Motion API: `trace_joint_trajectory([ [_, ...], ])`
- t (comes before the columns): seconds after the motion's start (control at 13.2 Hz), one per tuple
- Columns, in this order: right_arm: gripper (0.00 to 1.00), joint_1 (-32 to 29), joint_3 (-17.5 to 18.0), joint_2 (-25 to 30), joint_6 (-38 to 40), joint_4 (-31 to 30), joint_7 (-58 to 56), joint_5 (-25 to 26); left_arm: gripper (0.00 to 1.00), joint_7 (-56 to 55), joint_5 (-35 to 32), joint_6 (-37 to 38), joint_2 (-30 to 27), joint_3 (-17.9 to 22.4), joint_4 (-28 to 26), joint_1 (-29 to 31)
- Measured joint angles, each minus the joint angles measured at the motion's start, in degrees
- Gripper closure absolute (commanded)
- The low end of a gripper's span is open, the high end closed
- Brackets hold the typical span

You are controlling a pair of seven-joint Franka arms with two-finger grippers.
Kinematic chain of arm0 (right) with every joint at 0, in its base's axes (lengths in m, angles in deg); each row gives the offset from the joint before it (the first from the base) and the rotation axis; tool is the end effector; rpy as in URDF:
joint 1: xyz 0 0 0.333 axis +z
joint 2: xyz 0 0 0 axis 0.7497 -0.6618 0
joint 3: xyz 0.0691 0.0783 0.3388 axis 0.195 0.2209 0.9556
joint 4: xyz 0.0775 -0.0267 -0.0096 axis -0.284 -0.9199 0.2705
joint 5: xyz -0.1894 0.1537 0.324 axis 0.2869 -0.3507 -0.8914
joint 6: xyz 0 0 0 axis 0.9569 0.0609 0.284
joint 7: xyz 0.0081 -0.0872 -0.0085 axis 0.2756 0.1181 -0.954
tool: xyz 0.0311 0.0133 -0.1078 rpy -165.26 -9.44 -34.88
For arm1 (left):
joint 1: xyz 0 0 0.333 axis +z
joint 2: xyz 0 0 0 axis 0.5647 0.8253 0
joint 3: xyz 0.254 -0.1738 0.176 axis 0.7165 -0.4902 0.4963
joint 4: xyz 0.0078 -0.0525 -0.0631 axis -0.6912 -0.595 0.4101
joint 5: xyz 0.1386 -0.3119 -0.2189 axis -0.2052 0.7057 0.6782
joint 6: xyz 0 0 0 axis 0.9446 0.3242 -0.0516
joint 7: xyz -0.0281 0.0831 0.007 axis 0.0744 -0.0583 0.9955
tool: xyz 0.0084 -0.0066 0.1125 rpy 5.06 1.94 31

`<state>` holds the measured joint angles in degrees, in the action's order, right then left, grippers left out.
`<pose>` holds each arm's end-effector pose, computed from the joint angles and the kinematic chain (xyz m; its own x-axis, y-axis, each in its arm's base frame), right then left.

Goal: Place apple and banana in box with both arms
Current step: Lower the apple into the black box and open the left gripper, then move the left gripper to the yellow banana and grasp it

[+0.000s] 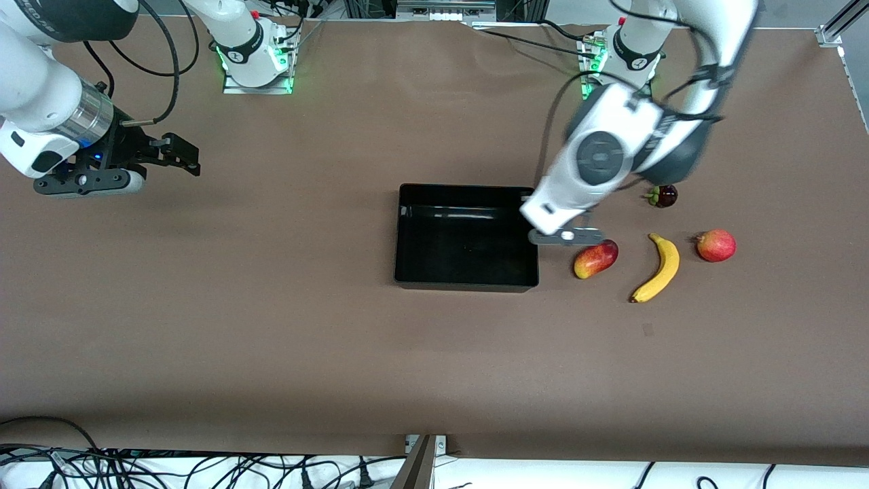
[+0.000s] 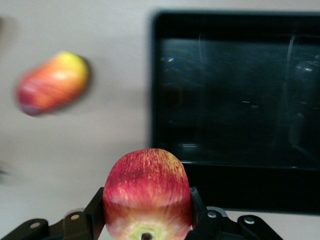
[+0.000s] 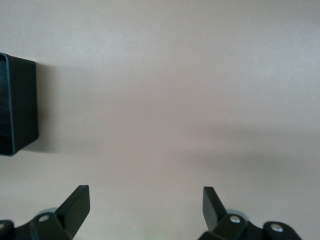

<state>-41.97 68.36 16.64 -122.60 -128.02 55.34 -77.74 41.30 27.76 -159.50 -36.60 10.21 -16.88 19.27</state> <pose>0.5639 0.0861 0.5846 0.9940 0.0798 -0.0744 0.0773 -0.9964 -0.0350 0.5632 -0.3387 0.3680 0.9712 0.0621 -0.2299 0.0505 -0.9971 -0.0562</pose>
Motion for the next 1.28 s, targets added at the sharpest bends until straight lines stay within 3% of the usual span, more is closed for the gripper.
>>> trace_joint_trajectory([
  [0.23, 0.00, 0.00, -0.03, 0.04, -0.06, -0.09, -0.45, 0.22, 0.67, -8.72, -0.02, -0.10, 6.90, 0.05, 3.27, -5.46],
  [0.6, 0.00, 0.02, 0.10, 0.08, -0.24, 0.02, -0.50, 2.87, 0.65, -10.11, -1.23, -3.01, 13.21, 0.95, 3.54, -5.94],
  [0.68, 0.00, 0.04, 0.18, 0.07, -0.43, 0.06, -0.50, 3.08, 0.55, -10.11, -1.88, -3.42, 14.08, 1.07, 3.55, -5.89],
  [0.76, 0.00, 0.04, 0.27, 0.06, -0.56, 0.24, -0.50, 3.30, 0.23, -10.11, -2.32, -3.77, 14.73, 1.12, 3.58, -5.88],
  [0.83, 0.00, 0.05, 0.31, 0.06, -0.63, 0.60, -0.50, 3.70, 0.04, -10.11, -2.48, -3.85, 15.19, 1.12, 3.62, -5.93],
  [1.28, 0.00, 0.04, 0.28, -1.06, -0.76, 2.45, -0.51, 4.17, 0.00, -10.10, -5.05, -3.75, 14.90, 1.16, 5.52, -5.68],
])
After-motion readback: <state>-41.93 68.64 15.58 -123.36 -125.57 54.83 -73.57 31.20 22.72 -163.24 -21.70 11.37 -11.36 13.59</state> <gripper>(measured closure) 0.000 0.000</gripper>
